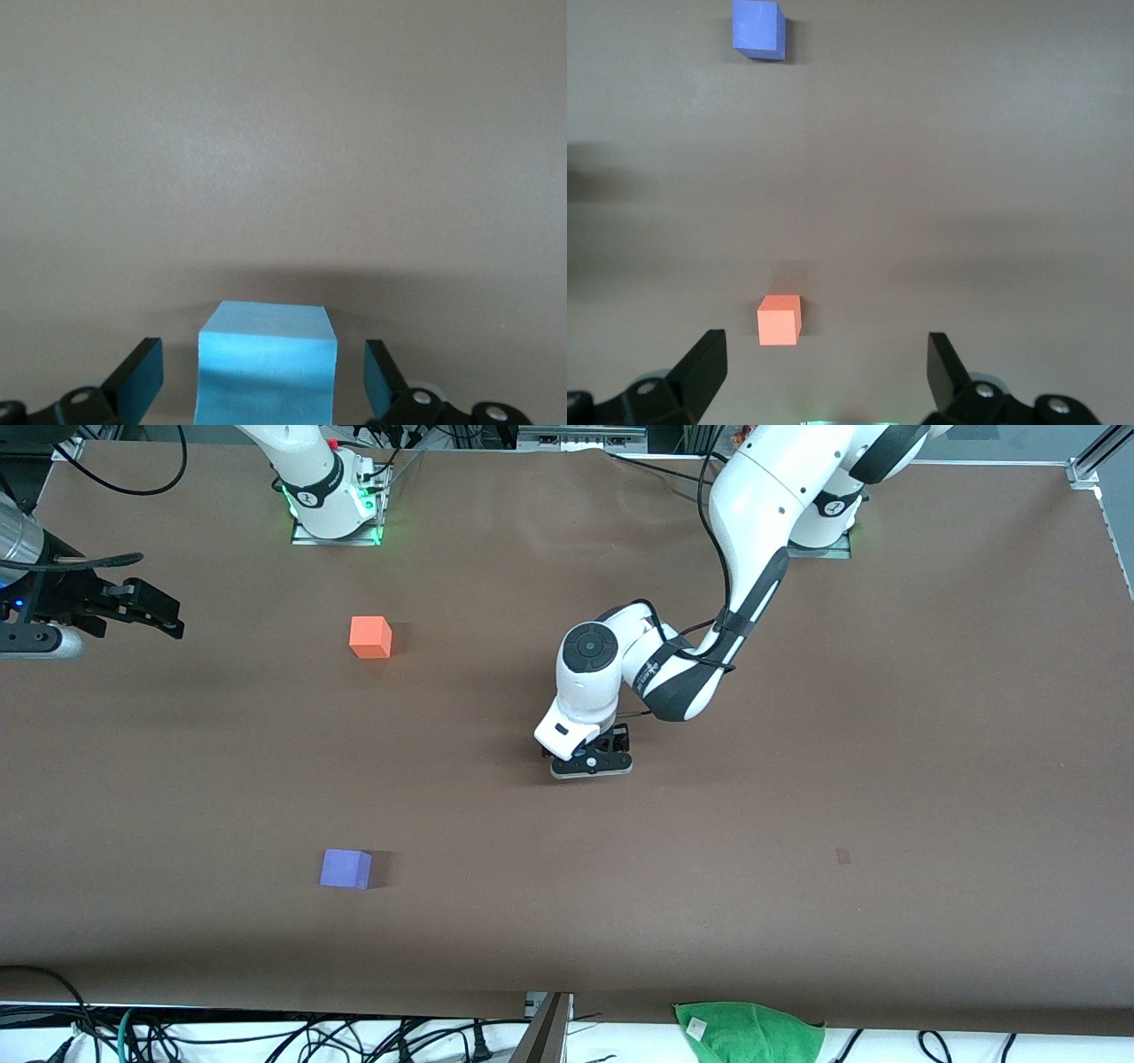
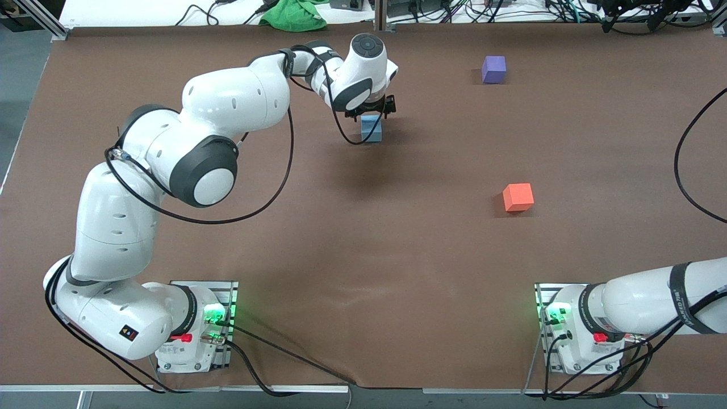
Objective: Place blue block between orange and purple blocks
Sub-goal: 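Release the cube with the left gripper while the right gripper reaches out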
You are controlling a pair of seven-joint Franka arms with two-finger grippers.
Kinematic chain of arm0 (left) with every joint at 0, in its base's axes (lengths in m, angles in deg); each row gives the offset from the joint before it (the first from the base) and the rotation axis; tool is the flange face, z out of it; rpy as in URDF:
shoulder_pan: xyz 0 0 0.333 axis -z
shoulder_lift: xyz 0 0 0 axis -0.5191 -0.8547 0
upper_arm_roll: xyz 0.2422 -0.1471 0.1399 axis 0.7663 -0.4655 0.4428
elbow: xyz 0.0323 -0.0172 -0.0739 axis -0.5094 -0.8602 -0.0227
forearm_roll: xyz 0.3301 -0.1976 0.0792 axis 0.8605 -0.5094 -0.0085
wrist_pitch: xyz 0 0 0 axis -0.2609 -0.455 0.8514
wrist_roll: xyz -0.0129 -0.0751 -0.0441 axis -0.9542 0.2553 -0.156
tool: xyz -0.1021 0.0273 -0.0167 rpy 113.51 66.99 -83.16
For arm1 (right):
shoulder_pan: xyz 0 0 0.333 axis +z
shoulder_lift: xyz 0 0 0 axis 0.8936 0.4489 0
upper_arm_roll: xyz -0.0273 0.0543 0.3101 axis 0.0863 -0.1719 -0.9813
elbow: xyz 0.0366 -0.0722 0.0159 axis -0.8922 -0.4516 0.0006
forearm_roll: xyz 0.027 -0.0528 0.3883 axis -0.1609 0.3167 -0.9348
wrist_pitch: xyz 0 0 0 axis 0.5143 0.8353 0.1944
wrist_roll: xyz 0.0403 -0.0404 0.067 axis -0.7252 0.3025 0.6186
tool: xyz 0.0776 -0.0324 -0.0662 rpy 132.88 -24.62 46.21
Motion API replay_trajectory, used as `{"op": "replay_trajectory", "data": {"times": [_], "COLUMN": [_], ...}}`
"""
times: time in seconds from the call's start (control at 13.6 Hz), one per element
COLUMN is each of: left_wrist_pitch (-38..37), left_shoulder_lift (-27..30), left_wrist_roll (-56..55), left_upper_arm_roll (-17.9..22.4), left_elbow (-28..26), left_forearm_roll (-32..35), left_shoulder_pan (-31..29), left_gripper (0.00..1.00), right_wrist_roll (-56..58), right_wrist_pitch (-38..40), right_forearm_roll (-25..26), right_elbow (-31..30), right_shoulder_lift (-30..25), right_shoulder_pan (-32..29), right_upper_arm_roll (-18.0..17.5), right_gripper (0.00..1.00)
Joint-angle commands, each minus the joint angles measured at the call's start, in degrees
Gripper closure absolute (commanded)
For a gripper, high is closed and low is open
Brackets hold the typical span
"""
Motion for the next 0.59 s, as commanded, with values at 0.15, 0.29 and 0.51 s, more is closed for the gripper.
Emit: {"op": "replay_trajectory", "data": {"times": [0.15,0.29,0.51], "left_wrist_pitch": [-14.9,-23.3,-33.9], "left_shoulder_lift": [11.2,16.3,21.9], "left_wrist_roll": [-1.0,-0.5,2.8], "left_upper_arm_roll": [0.0,0.0,-0.3], "left_elbow": [0.0,0.2,0.5], "left_forearm_roll": [0.6,0.6,0.5], "left_shoulder_pan": [-1.8,-4.4,-10.8], "left_gripper": [0.00,0.00,0.00], "right_wrist_roll": [0.6,0.6,0.6], "right_wrist_pitch": [0.2,-0.3,-4.7], "right_forearm_roll": [0.2,0.1,-0.3], "right_elbow": [0.7,0.7,0.7], "right_shoulder_lift": [0.6,0.7,2.1], "right_shoulder_pan": [-0.4,-0.3,0.1], "right_upper_arm_roll": [-0.3,-0.4,-0.9], "right_gripper": [0.00,0.00,0.00]}}
